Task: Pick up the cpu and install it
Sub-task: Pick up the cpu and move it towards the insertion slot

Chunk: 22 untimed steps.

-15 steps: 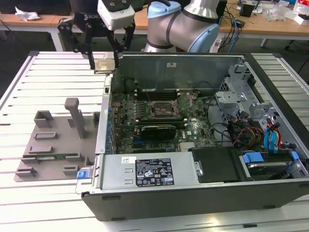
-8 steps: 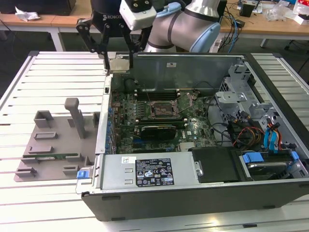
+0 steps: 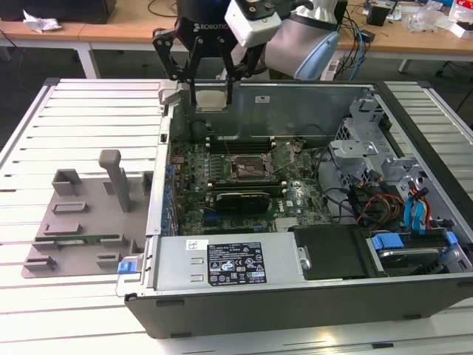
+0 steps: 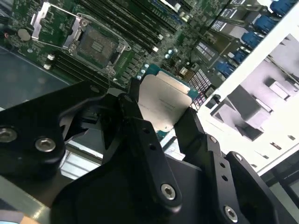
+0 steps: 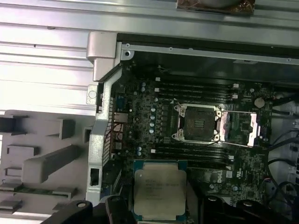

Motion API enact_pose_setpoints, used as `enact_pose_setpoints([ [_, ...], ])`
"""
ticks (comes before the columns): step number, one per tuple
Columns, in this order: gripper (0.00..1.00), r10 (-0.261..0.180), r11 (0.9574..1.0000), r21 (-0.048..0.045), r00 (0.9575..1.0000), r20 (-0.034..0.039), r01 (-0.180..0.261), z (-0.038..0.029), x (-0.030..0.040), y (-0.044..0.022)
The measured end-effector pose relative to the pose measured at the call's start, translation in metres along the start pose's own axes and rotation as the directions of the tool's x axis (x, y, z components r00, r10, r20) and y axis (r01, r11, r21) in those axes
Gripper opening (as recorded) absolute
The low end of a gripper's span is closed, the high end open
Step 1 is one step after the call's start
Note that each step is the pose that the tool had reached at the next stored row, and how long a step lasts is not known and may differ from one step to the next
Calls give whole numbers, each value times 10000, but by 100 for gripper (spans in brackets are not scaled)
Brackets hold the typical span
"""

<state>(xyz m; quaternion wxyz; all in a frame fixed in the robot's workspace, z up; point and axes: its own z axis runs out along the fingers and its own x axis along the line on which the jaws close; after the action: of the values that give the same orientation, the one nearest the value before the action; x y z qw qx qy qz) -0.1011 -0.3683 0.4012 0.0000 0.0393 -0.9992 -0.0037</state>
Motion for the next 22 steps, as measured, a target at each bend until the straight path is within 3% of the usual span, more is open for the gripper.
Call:
enact_pose_setpoints([
  [2, 55, -4, 10000, -1, 10000, -7, 4, 0, -68, -6],
  [7, 55, -2, 10000, -3, 10000, -41, 2, 0, -358, -28],
  [12, 55, -2, 10000, -5, 10000, -67, 2, 0, -557, -44],
  [15, 55, 1, 10000, -9, 10000, -87, -1, 6, -711, -56],
  [22, 55, 43, 10000, -9, 9999, -100, -43, 158, -794, -52],
])
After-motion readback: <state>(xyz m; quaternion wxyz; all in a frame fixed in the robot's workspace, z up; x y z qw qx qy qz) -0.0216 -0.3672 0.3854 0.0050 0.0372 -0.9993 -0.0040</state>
